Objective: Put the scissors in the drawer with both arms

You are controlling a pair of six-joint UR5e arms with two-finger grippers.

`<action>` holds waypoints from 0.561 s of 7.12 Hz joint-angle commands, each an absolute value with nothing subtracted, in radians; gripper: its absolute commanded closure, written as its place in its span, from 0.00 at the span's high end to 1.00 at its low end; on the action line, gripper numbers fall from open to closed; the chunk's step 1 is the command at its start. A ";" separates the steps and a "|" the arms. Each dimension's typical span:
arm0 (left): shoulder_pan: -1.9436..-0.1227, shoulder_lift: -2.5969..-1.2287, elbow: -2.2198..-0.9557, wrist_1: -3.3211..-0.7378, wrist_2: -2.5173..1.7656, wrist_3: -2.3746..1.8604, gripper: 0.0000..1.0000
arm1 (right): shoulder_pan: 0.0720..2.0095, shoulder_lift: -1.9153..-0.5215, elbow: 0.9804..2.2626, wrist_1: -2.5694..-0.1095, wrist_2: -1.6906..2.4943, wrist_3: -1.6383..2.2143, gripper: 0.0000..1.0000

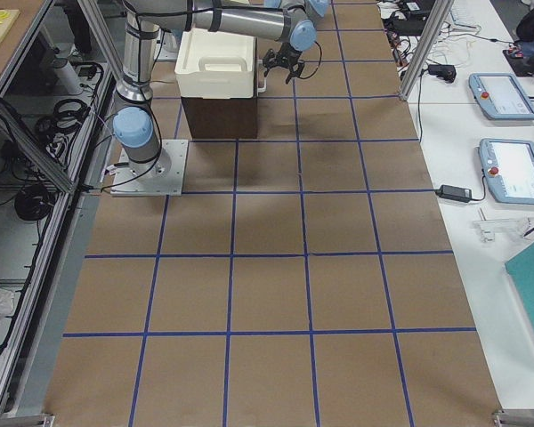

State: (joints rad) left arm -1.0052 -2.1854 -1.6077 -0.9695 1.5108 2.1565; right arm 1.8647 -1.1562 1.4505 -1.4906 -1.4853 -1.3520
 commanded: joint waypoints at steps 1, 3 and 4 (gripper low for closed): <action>-1.006 -2.189 -1.608 -0.969 1.502 2.157 0.79 | 1.861 -1.149 1.408 -1.429 -1.482 -1.351 1.00; -1.006 -2.194 -1.608 -0.969 1.489 2.161 0.74 | 1.842 -1.118 1.408 -1.336 -1.477 -1.365 1.00; -1.006 -2.194 -1.608 -0.969 1.489 2.161 0.65 | 1.842 -1.094 1.407 -1.333 -1.476 -1.374 1.00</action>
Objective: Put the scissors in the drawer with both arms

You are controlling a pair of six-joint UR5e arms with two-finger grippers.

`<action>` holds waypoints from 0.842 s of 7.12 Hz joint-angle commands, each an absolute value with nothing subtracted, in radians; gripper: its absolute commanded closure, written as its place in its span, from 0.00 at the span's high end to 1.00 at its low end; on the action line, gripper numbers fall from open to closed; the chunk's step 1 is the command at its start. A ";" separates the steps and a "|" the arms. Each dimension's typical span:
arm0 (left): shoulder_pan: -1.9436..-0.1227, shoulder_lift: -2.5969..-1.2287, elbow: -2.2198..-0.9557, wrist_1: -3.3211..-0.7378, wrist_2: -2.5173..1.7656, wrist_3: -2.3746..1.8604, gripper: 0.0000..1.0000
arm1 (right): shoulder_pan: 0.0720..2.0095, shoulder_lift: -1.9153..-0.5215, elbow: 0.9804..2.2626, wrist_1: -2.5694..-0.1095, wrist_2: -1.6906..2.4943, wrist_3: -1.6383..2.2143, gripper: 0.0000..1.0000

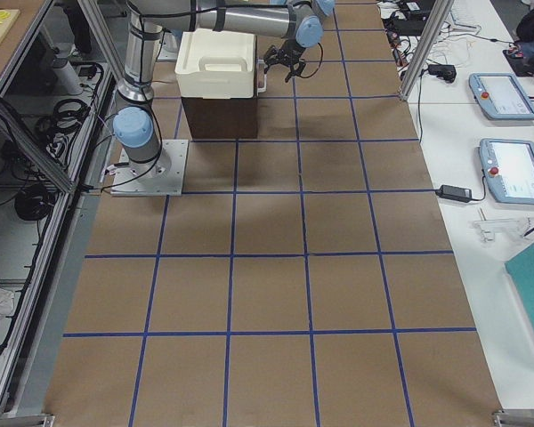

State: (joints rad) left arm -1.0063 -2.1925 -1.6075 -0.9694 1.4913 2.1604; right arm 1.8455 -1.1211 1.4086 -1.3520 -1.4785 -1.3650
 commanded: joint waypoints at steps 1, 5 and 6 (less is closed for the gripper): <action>-1.005 -2.194 -1.608 -0.969 1.489 2.163 0.50 | 1.842 -1.074 1.384 -1.335 -1.430 -1.381 1.00; -1.005 -2.194 -1.606 -0.968 1.491 2.180 0.19 | 1.842 -1.012 1.338 -1.240 -1.457 -1.407 0.99; -1.005 -2.194 -1.606 -0.969 1.490 2.180 0.19 | 1.842 -1.017 1.335 -1.239 -1.457 -1.411 0.98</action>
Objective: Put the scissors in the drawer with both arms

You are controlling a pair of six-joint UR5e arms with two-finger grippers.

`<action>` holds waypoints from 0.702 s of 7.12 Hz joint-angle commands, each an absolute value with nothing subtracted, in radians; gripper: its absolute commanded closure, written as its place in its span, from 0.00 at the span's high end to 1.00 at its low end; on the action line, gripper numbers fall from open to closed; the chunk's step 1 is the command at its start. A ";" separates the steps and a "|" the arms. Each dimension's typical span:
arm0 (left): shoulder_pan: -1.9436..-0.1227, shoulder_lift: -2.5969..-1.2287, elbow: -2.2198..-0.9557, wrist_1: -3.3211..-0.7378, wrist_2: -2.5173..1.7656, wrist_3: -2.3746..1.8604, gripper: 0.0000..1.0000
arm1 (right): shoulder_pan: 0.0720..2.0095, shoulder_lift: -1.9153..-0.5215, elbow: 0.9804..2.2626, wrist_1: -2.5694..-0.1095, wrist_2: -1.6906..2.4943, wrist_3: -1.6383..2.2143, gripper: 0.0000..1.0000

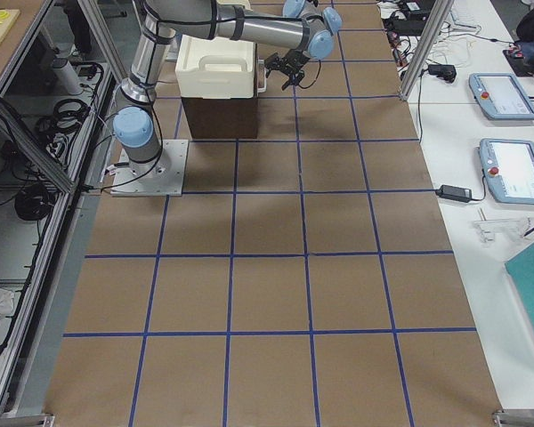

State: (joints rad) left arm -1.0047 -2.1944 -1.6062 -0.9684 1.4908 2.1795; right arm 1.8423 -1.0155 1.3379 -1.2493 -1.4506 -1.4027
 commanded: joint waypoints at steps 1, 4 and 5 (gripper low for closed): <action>-1.005 -2.195 -1.606 -0.969 1.489 2.180 0.19 | 1.844 -1.016 1.303 -1.239 -1.447 -1.411 0.98; -1.005 -2.195 -1.609 -0.969 1.488 2.180 0.19 | 1.842 -1.008 1.296 -1.203 -1.443 -1.411 0.96; -1.005 -2.195 -1.609 -0.969 1.488 2.180 0.19 | 1.842 -1.008 1.301 -1.194 -1.442 -1.411 0.95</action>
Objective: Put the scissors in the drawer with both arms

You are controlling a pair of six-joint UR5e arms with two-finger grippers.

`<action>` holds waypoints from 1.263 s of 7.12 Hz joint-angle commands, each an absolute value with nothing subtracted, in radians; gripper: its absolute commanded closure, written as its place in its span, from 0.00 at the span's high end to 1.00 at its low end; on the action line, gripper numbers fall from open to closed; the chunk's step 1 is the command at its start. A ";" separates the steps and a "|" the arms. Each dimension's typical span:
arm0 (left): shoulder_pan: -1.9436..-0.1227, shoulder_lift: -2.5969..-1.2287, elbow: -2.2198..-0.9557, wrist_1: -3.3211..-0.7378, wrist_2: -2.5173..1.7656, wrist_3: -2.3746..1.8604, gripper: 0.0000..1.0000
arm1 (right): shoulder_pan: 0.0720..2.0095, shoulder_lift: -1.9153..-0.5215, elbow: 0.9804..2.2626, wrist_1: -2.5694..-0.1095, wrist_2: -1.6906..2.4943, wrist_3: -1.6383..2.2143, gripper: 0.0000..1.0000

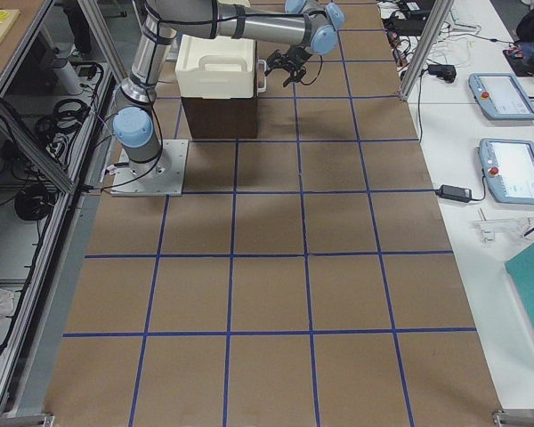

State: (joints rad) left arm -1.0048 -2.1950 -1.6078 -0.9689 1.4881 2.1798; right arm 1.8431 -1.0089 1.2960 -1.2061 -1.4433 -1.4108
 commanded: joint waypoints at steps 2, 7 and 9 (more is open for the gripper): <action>-1.005 -2.195 -1.609 -0.969 1.488 2.180 0.19 | 1.842 -1.011 1.322 -1.189 -1.440 -1.411 0.92; -1.005 -2.191 -1.611 -0.969 1.488 2.181 0.00 | 1.844 -1.009 1.348 -1.212 -1.428 -1.411 0.79; -1.005 -2.186 -1.611 -0.974 1.488 2.181 0.00 | 1.845 -1.012 1.358 -1.239 -1.430 -1.413 0.60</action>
